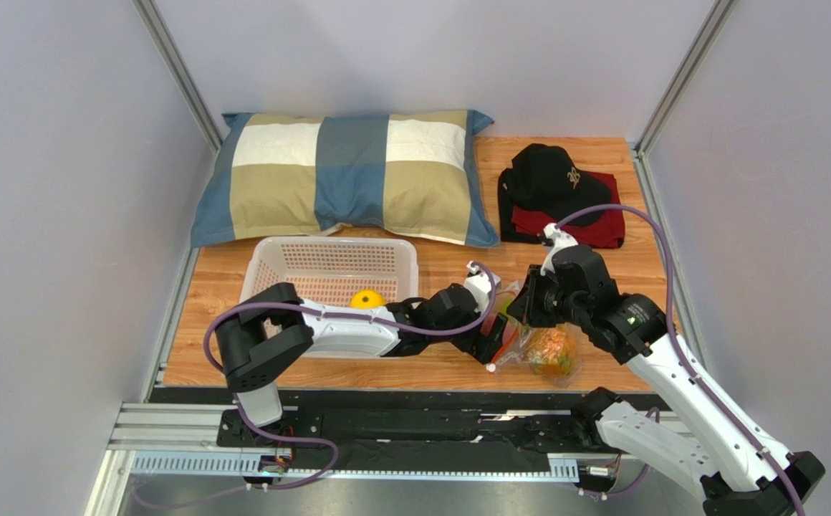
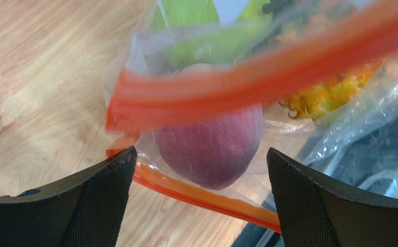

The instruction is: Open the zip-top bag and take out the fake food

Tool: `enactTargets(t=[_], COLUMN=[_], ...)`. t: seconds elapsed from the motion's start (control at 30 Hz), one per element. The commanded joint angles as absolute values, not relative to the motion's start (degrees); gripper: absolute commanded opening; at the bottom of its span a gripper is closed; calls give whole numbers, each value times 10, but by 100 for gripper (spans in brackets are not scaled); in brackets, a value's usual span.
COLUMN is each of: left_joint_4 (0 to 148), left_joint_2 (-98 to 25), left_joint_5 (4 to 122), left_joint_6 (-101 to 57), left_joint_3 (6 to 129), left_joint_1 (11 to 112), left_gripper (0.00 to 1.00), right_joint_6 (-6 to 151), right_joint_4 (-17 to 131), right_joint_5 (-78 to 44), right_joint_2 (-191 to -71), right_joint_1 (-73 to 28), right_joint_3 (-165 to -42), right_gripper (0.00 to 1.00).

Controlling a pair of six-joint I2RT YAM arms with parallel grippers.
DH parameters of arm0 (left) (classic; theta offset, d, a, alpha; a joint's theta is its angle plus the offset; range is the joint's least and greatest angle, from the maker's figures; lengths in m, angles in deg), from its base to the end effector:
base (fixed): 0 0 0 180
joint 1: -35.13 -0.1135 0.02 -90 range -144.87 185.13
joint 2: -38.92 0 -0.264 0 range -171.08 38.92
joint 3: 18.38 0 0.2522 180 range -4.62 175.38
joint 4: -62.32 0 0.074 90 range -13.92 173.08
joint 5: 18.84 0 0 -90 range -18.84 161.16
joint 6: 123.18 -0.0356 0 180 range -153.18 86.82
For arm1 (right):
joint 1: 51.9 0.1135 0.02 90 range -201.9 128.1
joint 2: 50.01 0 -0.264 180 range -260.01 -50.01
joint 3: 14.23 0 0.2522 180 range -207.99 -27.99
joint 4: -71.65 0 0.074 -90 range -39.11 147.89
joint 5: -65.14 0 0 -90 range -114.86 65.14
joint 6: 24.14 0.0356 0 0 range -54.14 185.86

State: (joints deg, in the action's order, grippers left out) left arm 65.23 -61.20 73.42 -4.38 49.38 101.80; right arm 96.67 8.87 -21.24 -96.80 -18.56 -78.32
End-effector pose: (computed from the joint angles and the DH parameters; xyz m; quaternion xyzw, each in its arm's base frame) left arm 0.1474 -0.3382 0.1751 0.2796 0.8428 -0.3283 0.3220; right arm 0.1298 0.0881 0.3028 -0.0324 0.9245 0.2258 0.3053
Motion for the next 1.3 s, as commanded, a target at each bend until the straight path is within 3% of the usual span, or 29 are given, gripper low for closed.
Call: enactTargets(t=[0.0,0.27,0.37,0.43,0.47,0.6,0.7,0.97,1.2,1.27], left_joint_4=[599,603,597,601,604,620,653,735,965,987], left_joint_2=[-632,-658,-664,-662,-659,-620,-564,-341,-222,-201], left_joint_5=[754,757,763,773,774,774,772,787,1022,1038], left_joint_6=[-51,-60,-63,-67,-70,-86,-99,-112,13,53], left_joint_3=[529,564,568,570,570,557,535,455,403,384], left_joint_1=[1019,1019,1019,1018,1019,1018,1018,1017,966,922], left_gripper=[99,99,90,76,61,22,0,0,0,0], right_joint_6=[975,981,985,986,985,978,969,957,963,963], right_joint_4=[119,128,130,129,127,112,100,88,96,97], right_joint_5=[-202,-191,-191,-193,-195,-213,-242,-293,-269,-267], right_joint_2=[-969,-978,-978,-975,-974,-965,-955,-959,-959,-958], right_joint_1=[-182,-180,-176,-174,-174,-173,-174,-174,-174,-174], right_joint_3=[-790,-783,-778,-777,-779,-785,-789,-778,-788,-789], right_gripper=[0,0,0,0,0,0,0,0,0,0])
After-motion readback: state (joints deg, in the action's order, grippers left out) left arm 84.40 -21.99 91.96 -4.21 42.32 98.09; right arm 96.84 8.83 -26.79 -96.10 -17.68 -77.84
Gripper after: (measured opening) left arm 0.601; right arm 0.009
